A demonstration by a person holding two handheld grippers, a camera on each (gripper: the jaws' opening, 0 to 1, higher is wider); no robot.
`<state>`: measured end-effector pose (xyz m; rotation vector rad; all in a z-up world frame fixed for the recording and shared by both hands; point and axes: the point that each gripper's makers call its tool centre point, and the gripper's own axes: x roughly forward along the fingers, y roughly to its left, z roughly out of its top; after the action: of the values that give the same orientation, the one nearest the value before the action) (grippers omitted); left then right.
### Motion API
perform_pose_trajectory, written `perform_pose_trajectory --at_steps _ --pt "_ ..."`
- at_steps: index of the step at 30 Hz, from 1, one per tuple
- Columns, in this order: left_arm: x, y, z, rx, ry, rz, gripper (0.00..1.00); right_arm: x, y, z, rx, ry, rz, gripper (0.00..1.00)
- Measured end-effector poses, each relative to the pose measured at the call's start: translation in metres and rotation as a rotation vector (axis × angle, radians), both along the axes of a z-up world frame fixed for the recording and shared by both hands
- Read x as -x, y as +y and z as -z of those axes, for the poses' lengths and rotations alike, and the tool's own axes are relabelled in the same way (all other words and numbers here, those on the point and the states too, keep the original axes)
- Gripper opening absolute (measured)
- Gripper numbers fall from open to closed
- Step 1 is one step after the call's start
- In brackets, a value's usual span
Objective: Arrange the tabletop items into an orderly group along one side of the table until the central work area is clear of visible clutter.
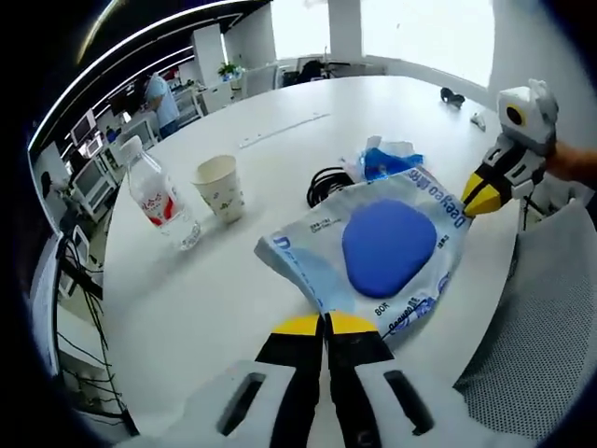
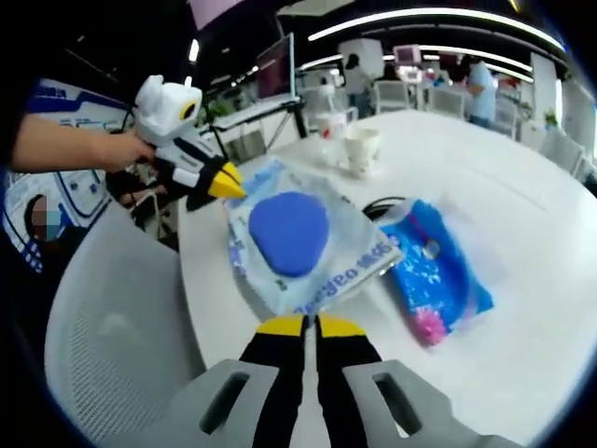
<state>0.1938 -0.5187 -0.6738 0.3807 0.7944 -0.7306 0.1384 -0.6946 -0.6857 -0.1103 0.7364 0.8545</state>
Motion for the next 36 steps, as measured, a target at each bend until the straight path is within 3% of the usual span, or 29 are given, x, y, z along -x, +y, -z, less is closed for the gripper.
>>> perform_pose_trajectory --at_steps 12,21,31,36 --pt "0.006 0.005 -0.021 0.044 -0.026 -0.040 0.00 -0.002 0.006 -0.017 0.001 0.003 -0.013 0.00" --pt "0.003 -0.009 -0.032 0.101 -0.031 -0.045 0.00 -0.005 -0.008 -0.031 0.020 -0.004 -0.014 0.00" --pt "-0.002 -0.010 -0.036 0.145 -0.020 -0.050 0.00 -0.018 -0.011 -0.044 0.055 -0.026 -0.016 0.00" --pt "-0.008 -0.010 -0.038 0.167 -0.016 -0.046 0.00 -0.019 -0.010 -0.049 0.026 -0.011 0.012 0.00"
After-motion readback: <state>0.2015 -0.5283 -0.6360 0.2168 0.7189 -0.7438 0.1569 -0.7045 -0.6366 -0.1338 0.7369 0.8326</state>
